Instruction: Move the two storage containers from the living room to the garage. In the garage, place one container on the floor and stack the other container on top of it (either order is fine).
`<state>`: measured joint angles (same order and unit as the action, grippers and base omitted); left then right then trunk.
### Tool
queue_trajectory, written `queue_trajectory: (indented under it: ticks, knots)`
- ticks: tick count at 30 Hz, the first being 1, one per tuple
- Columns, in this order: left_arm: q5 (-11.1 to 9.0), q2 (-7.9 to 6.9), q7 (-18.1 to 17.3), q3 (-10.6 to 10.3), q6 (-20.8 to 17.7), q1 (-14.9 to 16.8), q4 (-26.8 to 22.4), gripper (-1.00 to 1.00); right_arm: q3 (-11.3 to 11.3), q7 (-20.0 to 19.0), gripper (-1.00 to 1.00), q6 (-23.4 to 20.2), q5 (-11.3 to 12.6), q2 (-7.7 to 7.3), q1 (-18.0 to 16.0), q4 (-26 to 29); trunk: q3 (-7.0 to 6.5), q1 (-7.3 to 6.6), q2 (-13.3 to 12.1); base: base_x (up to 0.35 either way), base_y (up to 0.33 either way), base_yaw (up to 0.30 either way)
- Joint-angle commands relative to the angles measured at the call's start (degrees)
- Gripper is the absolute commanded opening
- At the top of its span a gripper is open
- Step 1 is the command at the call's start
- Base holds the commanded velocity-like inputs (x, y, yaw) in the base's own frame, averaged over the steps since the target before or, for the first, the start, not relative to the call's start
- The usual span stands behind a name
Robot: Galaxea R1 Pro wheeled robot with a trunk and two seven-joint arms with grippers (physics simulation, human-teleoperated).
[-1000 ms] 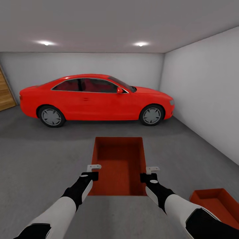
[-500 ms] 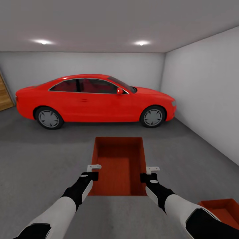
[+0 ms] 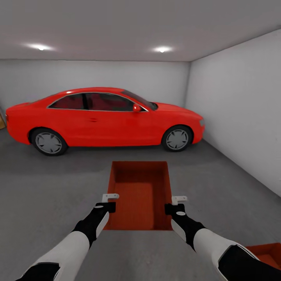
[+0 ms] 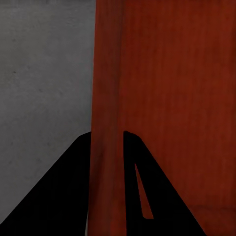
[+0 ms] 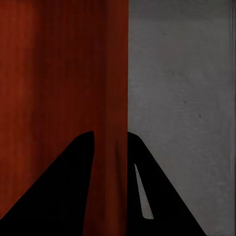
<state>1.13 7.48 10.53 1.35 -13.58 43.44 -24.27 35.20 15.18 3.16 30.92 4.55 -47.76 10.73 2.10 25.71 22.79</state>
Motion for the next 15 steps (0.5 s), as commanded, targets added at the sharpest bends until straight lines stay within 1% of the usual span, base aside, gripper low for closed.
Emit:
queue_trajectory:
  ticks: [1,15]
  knots:
    - [0.4,-2.62,0.4,-0.2,-0.4,0.0,0.4,-1.00,-0.8,-0.1,-1.00,2.3,-0.2,0.01,-0.1,0.2,0.12,0.07,0.1,0.322,0.000,-0.256]
    - [0.4,-2.64,0.4,-0.2,-0.4,0.0,0.4,-1.00,-0.7,-0.1,-1.00,2.3,-0.2,0.02,-0.1,0.2,0.12,0.07,0.1,0.322,0.000,-0.281]
